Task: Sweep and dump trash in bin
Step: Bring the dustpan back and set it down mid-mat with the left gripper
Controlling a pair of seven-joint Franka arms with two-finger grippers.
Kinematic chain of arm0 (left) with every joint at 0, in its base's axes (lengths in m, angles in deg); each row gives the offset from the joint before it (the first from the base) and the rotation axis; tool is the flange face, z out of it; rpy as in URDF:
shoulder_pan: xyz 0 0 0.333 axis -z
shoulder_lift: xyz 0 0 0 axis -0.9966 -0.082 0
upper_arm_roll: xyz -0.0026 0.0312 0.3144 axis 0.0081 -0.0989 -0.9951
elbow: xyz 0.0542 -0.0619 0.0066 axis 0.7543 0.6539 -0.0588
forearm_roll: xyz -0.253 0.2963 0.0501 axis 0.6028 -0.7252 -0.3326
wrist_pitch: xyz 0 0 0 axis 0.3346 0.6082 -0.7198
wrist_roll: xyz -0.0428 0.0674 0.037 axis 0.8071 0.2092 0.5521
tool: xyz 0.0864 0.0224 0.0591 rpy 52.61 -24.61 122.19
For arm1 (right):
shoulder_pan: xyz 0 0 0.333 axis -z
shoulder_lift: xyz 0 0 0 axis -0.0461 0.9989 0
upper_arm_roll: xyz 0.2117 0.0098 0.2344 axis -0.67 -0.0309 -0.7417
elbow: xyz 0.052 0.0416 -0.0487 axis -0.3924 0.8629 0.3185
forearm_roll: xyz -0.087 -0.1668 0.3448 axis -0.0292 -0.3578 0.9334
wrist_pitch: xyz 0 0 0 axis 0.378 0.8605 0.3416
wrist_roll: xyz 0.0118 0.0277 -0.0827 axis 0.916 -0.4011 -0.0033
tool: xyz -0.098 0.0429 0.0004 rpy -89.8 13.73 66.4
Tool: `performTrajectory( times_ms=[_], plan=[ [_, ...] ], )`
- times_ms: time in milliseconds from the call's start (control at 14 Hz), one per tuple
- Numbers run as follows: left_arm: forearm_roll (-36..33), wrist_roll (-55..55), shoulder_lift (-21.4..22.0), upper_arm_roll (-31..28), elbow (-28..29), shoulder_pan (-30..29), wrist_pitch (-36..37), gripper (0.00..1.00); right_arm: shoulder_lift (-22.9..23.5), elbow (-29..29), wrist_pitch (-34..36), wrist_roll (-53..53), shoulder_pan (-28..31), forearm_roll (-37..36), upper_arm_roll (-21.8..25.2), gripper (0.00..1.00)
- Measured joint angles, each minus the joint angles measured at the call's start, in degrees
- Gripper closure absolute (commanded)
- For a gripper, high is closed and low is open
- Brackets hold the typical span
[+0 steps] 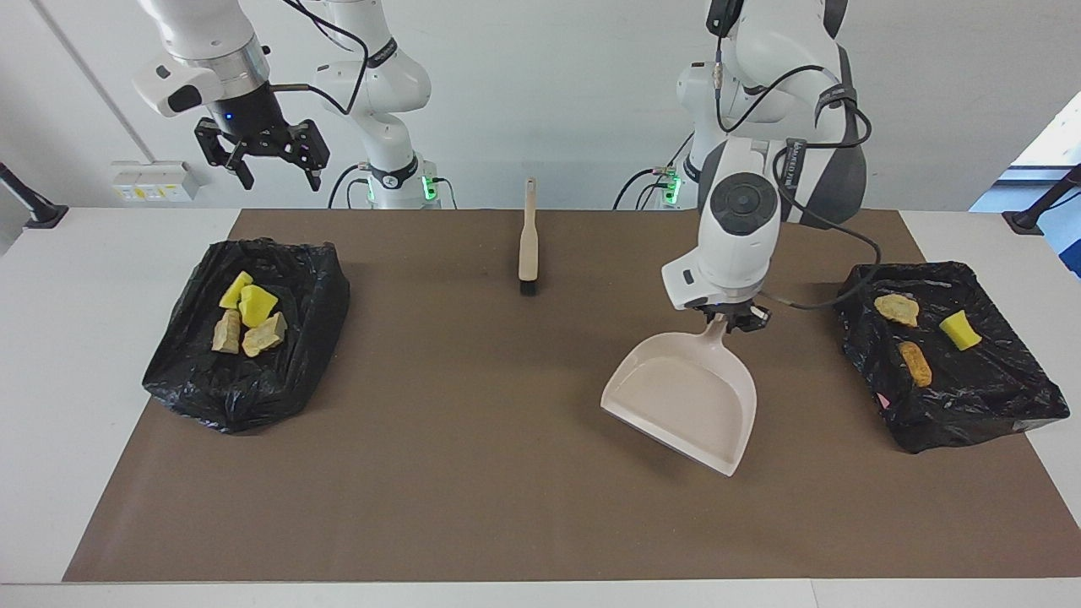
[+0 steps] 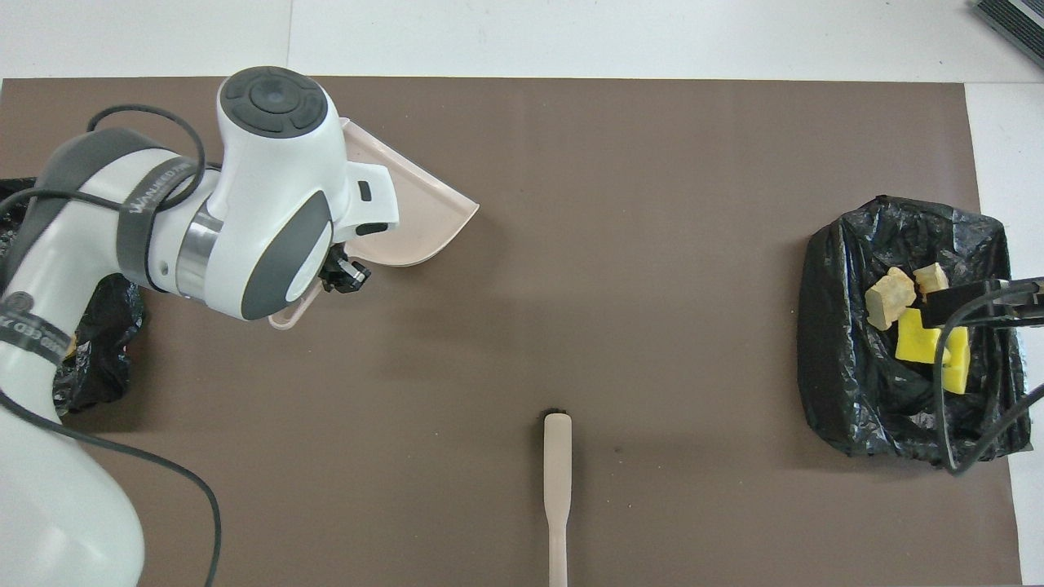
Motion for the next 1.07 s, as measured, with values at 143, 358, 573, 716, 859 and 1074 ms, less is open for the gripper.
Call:
performTrajectory(
  times_ms=[143,358,573,716,859,1074],
  plan=[
    [2.9,-5.9,-0.8,0.0,-0.1,2.3,-1.9,1.00,0.0,0.0,-0.2,0.0,0.0,-0.9,0.0,0.00],
    [6.3,-14.8,-1.6,0.0,-0.2,5.1,-6.0,1.00,-0.2,0.0,-0.2,0.0,0.0,-0.2,0.2,0.00],
    [7.8,-21.4,-3.3,0.0,-1.7,8.7,-7.5,1.00,-0.2,0.0,-0.1,0.0,0.0,0.1,0.2,0.00],
    [8.3,-26.9,-5.5,0.0,-4.4,10.5,-7.8,1.00,-0.2,0.0,0.8,-0.2,0.0,2.9,0.3,0.00],
    [8.5,-33.6,-9.6,0.0,-7.4,12.7,-8.4,1.00,-0.5,0.0,1.0,-0.3,0.0,4.3,0.5,0.00],
    [8.6,-37.1,-15.6,0.0,-10.6,14.4,-11.2,1.00,-0.8,0.1,1.0,-0.3,0.0,4.3,0.7,0.00]
  ],
)
